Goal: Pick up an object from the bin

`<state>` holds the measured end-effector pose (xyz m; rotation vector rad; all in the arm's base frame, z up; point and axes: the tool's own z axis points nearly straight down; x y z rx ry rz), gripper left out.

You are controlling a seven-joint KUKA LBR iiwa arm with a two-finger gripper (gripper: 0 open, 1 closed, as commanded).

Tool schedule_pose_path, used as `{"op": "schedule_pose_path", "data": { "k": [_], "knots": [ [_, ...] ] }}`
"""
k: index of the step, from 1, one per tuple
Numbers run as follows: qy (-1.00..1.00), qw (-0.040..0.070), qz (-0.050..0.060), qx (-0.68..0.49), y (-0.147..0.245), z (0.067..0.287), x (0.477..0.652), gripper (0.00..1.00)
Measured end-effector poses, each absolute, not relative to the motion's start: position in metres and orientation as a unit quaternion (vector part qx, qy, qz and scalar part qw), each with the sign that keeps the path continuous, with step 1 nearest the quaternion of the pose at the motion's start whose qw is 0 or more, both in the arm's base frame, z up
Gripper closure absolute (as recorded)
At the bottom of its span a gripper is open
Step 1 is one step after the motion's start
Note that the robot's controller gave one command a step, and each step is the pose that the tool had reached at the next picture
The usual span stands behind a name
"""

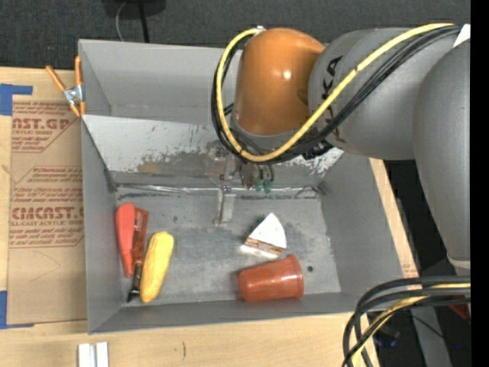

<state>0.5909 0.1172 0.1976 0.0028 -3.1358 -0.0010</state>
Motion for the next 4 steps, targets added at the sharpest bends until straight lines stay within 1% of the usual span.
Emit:
{"op": "schedule_pose_path", "data": {
  "k": [1,2,3,4],
  "knots": [
    [-1.0,-0.001,-0.001,0.0,0.117,0.203,0.592,0.0],
    [-0.998,-0.001,-0.001,0.07,0.143,0.151,0.573,0.0],
    [-0.992,0.006,0.0,0.123,0.183,0.123,0.563,0.0],
    [-0.973,-0.001,-0.001,0.233,0.224,0.153,0.528,0.0]
  ]
}}
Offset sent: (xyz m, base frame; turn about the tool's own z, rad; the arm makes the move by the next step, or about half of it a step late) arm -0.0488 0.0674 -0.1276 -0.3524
